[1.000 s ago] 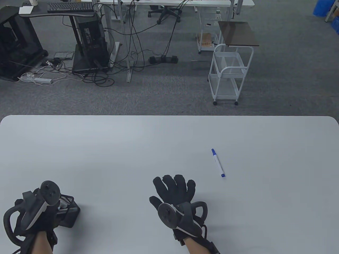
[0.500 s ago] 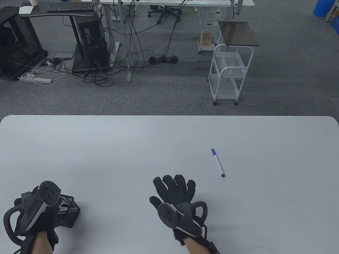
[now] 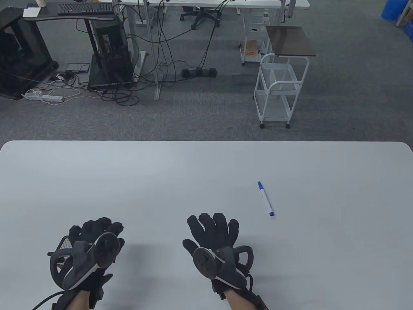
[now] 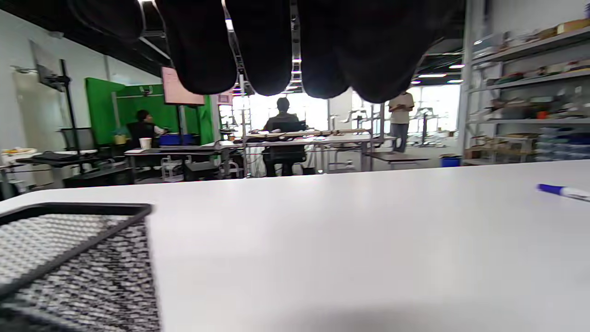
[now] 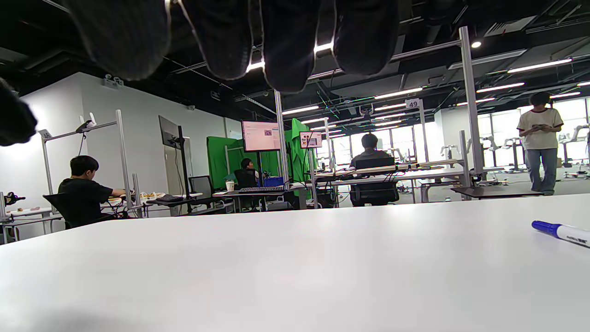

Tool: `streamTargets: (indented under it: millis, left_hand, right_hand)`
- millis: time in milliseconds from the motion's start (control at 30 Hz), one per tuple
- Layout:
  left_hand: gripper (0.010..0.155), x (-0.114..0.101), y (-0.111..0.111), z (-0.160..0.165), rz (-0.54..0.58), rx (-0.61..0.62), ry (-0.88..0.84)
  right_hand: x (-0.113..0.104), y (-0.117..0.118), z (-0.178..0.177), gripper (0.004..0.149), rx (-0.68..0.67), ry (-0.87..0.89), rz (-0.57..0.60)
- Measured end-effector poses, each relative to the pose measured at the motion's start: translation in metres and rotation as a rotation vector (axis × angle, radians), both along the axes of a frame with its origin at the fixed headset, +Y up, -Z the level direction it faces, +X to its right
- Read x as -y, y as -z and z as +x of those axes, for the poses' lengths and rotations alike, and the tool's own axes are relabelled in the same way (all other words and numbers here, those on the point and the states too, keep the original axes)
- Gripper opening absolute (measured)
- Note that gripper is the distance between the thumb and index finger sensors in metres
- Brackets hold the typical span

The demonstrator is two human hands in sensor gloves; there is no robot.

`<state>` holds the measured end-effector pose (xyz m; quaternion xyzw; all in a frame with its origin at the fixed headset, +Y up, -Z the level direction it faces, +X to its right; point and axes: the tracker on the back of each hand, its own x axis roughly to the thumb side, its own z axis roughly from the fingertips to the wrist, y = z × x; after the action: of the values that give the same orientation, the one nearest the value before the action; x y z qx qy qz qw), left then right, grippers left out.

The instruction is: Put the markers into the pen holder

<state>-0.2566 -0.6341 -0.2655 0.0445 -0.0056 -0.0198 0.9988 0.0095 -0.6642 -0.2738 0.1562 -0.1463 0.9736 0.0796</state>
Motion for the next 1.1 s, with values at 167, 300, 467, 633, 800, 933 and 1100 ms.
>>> streamTargets:
  millis: [167,300,467,633,800,933,1100]
  left_hand:
    - [0.062,0.015,0.001,0.024,-0.017,0.09,-0.036]
    - [0.064,0.022,0.002,0.03,0.009,0.102,-0.025]
    - [0.071,0.029,0.003,0.033,0.042,0.12,-0.049]
    - [0.073,0.035,0.004,0.037,0.066,0.143,-0.054]
    - [0.072,0.036,0.004,0.039,0.052,0.144,-0.042]
    - [0.071,0.036,0.004,0.037,0.045,0.152,-0.064]
    - [0.071,0.033,0.002,0.035,0.067,0.144,-0.078]
  right_hand:
    - [0.0,-0.001,0.0,0.065,0.004,-0.009,0.007]
    - [0.0,-0.001,0.0,0.066,0.004,-0.013,0.007]
    - [0.001,-0.001,-0.001,0.067,0.004,-0.024,0.006]
    - [0.001,-0.002,-0.002,0.068,0.003,-0.034,0.003]
    - [0.001,-0.002,-0.004,0.068,0.001,-0.041,0.001]
    - [0.004,0.006,0.001,0.069,0.033,-0.056,-0.014]
    - [0.006,0.042,0.032,0.072,0.291,-0.106,-0.064]
